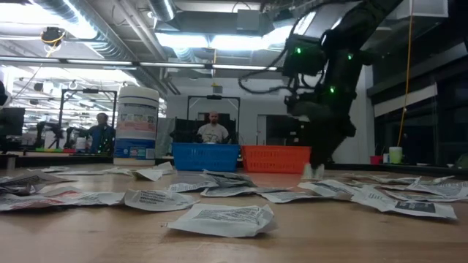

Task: Pick & Place First Aid Supplies
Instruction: Put the bandage pack into the top orange bin

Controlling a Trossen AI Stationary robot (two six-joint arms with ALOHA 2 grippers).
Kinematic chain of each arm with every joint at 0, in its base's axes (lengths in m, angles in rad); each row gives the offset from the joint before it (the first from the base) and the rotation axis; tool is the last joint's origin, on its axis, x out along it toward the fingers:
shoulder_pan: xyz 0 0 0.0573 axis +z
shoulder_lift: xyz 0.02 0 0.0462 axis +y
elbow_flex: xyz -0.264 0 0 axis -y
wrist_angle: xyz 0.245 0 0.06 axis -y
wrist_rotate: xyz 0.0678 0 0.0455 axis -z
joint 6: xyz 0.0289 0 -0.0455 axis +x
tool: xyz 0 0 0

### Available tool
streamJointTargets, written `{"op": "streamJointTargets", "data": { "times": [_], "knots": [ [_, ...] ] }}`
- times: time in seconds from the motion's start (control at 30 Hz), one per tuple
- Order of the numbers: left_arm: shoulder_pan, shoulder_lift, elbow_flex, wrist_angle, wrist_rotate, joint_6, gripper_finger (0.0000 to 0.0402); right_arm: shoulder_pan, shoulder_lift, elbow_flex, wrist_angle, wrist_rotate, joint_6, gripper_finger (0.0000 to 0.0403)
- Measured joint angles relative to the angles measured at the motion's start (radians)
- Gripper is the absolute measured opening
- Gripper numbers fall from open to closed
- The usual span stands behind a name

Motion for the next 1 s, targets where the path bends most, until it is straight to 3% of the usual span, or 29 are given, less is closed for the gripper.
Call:
{"op": "streamJointTargets", "data": {
  "times": [0.7,1.0],
  "knots": [
    [0.000,0.000,0.000,0.000,0.000,0.000,0.0004,0.018,-0.078,0.177,0.033,-0.051,-0.050,0.0007],
    [0.000,0.000,0.000,0.000,0.000,0.001,0.0004,-0.021,-0.079,0.302,0.038,-0.049,-0.120,0.0012]
  ]
}}
